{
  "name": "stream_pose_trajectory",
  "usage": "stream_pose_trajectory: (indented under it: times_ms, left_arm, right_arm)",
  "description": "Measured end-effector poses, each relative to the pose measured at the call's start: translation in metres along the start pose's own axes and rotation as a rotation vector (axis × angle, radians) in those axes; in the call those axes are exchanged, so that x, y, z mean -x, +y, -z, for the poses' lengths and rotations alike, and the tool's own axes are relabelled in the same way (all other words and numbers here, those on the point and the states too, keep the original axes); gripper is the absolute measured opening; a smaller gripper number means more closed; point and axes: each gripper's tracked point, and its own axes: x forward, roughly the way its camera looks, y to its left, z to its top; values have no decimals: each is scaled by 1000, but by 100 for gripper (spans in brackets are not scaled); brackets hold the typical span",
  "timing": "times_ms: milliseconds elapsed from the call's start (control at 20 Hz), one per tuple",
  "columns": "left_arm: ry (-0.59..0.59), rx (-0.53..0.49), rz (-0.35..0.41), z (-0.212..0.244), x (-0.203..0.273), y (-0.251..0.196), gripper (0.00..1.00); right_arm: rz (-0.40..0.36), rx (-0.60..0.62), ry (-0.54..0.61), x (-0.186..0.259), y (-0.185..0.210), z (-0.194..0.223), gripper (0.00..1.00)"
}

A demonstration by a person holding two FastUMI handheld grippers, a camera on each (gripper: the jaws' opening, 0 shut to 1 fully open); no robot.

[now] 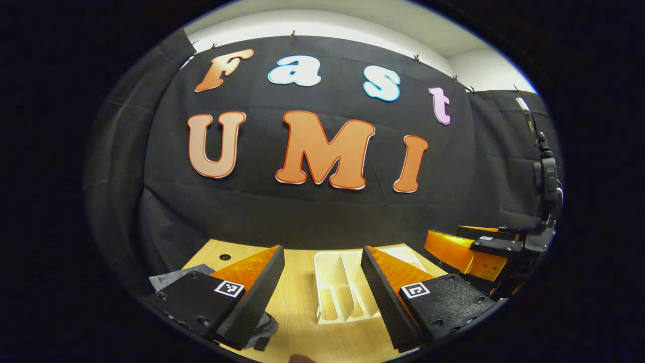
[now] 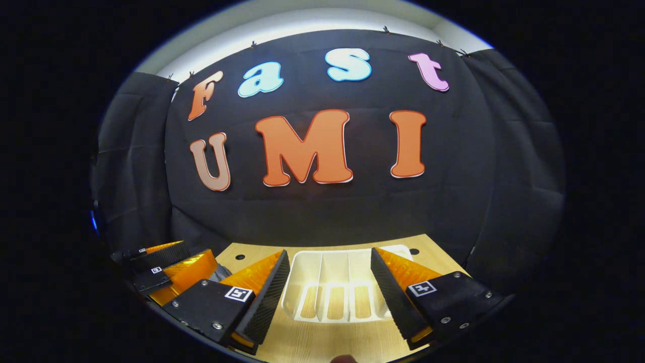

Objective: Open the schoolbag, grab two books from the bookshelf and put them into the schoolbag.

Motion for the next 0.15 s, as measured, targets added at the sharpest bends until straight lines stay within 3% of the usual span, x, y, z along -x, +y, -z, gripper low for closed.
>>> stream_pose_trajectory:
  times_ms: [150]
  left_arm:
    - [-62,4,-24,-10,8,-1,97]
  right_arm:
    - [2,33,-25,0,1,-2,96]
